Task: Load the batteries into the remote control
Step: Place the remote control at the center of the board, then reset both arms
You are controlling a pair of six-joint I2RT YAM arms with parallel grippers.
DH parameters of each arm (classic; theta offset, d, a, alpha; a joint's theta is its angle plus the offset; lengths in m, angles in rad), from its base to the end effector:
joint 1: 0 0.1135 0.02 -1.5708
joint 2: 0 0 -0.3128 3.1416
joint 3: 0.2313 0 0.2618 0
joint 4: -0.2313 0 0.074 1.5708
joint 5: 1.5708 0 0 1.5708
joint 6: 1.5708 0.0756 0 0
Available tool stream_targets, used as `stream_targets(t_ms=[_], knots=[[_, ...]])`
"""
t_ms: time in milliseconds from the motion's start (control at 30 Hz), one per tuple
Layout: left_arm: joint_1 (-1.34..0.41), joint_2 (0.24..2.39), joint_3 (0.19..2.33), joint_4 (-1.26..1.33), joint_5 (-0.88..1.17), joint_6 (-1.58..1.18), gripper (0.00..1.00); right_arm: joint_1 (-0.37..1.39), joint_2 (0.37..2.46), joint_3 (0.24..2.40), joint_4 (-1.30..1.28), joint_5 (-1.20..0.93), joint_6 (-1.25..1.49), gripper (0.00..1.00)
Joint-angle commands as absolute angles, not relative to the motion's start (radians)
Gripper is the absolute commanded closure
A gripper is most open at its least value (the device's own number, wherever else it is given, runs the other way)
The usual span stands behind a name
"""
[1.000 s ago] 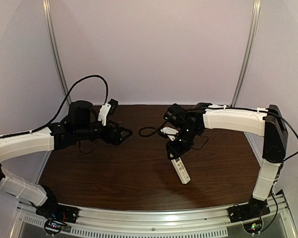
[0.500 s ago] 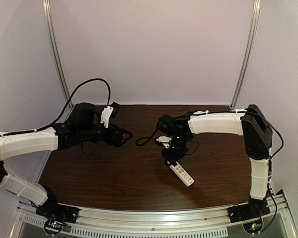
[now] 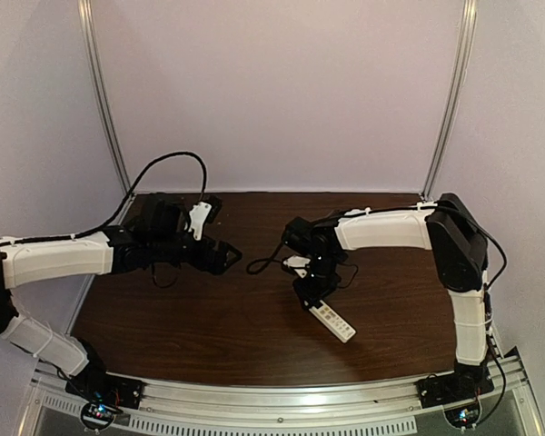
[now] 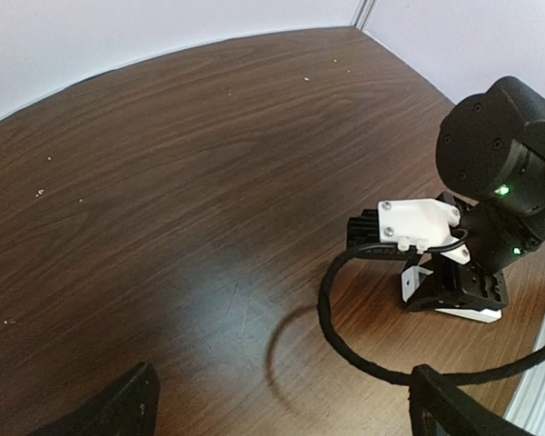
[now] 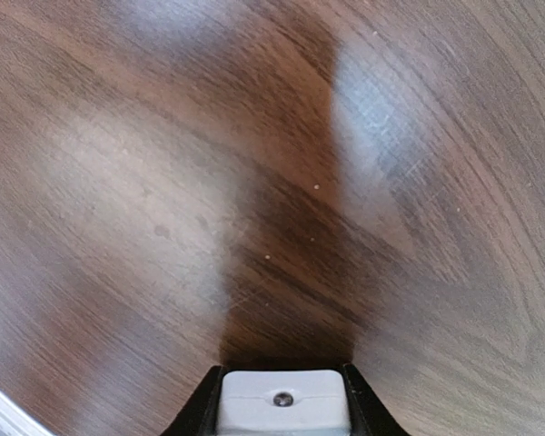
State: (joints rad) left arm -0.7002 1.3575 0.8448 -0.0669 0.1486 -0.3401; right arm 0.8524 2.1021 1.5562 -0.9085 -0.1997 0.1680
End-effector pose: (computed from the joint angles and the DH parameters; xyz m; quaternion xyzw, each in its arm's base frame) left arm 0.2450 -0.2210 0.2650 0.1918 0.8568 -0.2924 0.3791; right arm 0.2814 0.3446 0.1551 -0.3388 0.9338 0.1151 0.0019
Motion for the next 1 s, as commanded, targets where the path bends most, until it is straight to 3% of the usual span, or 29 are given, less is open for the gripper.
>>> stream_targets(t_ms=[0, 233, 467, 667, 733, 967], knots=[[-0.692, 1.386, 0.886, -0.088, 0.119, -0.348, 0.03, 0.867, 2.138, 1.556, -0.842, -0.169, 0.184, 0.7], [-0.69, 1.393, 0.908, -0.11, 0.118, -0.355, 0.03, 0.871, 2.117, 1.544, -0.813, -0.188, 0.195, 0.48], [-0.671, 1.375, 0.939, -0.147, 0.109, -0.361, 0.02, 0.87, 2.062, 1.543, -0.783, -0.201, 0.208, 0.34], [-0.569, 1.374, 1.003, -0.17, 0.241, -0.373, 0.03, 0.802, 1.916, 1.505, -0.695, -0.251, 0.231, 0.21], [-0.514, 1.369, 1.024, -0.187, 0.293, -0.373, 0.03, 0.764, 1.847, 1.472, -0.649, -0.296, 0.239, 0.02], [-0.339, 1.361, 1.119, -0.319, 0.302, -0.334, 0.03, 0.574, 1.555, 1.285, -0.46, -0.375, 0.284, 0.0]])
